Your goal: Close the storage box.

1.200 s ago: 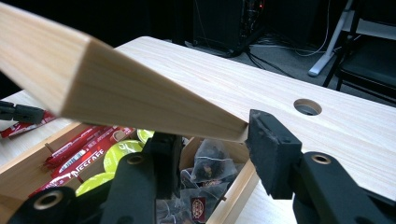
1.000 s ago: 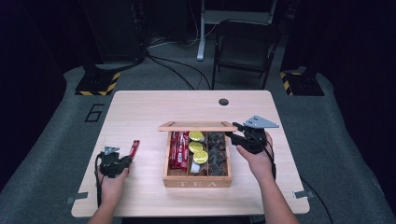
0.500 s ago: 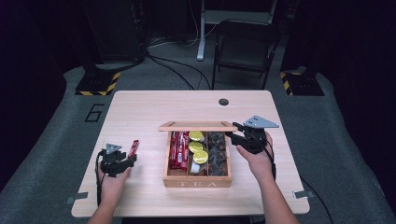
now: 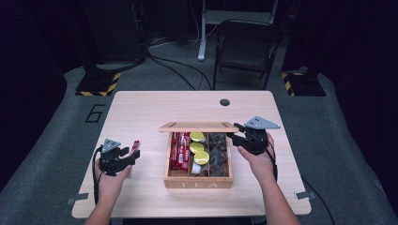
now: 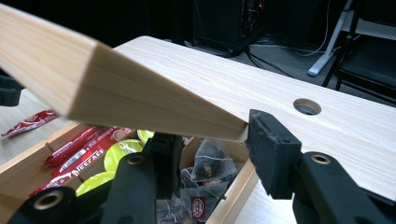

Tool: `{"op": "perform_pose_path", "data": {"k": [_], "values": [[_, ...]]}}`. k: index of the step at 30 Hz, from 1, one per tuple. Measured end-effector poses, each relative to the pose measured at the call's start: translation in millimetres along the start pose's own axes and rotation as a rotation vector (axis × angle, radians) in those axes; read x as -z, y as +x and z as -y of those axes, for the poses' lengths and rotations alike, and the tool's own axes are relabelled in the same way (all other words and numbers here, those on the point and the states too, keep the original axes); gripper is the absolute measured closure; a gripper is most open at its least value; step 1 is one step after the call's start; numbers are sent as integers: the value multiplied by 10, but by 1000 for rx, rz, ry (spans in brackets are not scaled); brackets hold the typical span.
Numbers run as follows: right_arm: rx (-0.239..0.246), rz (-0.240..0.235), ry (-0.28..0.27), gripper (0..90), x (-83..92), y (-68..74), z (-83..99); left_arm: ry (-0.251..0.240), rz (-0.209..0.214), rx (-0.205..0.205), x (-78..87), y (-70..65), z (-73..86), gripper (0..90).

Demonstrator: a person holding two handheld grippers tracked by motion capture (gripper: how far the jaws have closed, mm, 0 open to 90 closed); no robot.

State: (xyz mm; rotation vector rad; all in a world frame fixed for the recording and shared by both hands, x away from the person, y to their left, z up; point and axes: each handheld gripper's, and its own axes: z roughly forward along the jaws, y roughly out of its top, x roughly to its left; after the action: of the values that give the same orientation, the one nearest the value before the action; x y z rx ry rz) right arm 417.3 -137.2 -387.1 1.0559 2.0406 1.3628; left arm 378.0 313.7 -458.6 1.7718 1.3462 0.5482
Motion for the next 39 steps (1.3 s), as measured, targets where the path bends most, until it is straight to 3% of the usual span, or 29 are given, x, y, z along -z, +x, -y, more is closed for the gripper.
{"op": "perform_pose_path", "data": {"k": [12, 22, 39], "values": [[-6, 4, 1, 557, 15, 20, 7, -16, 47, -46, 17, -220, -112, 471], [3, 6, 4, 558, 22, 26, 14, -31, 77, -64, 13, -327, -201, 476], [6, 7, 1, 558, 47, 44, 17, -56, 146, -142, 43, -619, -453, 495]]}}
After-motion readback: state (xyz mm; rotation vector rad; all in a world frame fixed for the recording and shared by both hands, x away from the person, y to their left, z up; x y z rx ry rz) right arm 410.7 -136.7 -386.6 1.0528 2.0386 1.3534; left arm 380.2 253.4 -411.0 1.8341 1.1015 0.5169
